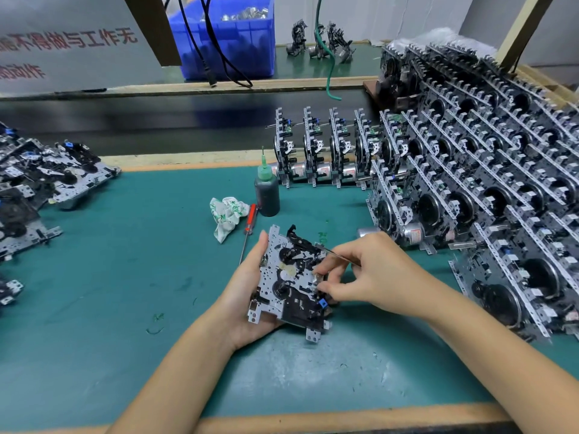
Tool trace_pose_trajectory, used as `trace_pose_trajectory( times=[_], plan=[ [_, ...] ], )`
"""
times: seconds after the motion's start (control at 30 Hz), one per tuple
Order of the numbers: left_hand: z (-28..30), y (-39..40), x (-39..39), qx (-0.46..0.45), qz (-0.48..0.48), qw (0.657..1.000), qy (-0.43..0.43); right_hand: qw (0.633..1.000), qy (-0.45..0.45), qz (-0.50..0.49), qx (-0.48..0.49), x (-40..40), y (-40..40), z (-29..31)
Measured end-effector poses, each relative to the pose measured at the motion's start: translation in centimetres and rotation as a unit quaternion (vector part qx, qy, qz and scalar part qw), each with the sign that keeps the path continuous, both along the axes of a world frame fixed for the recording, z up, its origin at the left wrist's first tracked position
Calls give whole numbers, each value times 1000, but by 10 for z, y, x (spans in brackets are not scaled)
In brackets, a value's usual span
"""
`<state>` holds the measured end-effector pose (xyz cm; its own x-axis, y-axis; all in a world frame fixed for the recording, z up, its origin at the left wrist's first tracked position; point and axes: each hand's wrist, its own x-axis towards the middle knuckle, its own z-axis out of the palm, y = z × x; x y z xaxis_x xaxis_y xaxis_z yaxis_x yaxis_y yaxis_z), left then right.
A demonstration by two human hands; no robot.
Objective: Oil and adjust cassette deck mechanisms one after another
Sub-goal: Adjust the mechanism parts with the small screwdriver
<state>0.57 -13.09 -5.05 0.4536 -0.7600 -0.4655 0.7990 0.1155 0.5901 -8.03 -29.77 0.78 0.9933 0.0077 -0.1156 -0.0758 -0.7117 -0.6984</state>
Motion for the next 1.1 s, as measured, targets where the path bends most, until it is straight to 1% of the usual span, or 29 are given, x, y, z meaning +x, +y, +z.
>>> trace_pose_trajectory(
  times=[0.13,0.33,0.4,0.5,0.6,0.7,0.83,0.87,0.9,0.97,1.0,1.03,1.1],
  plan=[
    [-1,0,0,-8,-4,1000,-3,1000,-8,-4,15,2,0,-3],
    [0,3,1,3,-29,1000,2,996,-27,3,81,-3,-5,-5],
    [-1,4,1,2,-34,999,8,995,-53,-11,79,-10,-9,-11],
    [1,4,2,14,-35,999,10,989,-131,-50,50,-19,-12,-17],
    [3,2,2,23,-34,999,11,980,-194,-34,18,-26,-3,-22],
    [6,2,1,33,-29,999,17,982,-185,-26,25,-29,5,-28],
    [9,1,1,42,-28,998,23,977,-198,-57,63,-32,9,-29],
    [10,2,1,47,-30,998,23,974,-207,-82,45,-34,8,-29],
    [11,4,1,47,-40,998,24,972,-207,-110,3,-35,7,-30],
    [13,6,3,35,-84,996,21,964,-175,-157,-124,-40,2,-29],
    [15,7,4,35,-113,993,16,957,-157,-164,-181,-43,-1,-28],
    [17,7,5,42,-140,989,6,951,-140,-151,-229,-46,-2,-28],
    [23,2,8,79,-178,980,-33,939,-135,-64,-309,-51,-4,-27]
  ],
)
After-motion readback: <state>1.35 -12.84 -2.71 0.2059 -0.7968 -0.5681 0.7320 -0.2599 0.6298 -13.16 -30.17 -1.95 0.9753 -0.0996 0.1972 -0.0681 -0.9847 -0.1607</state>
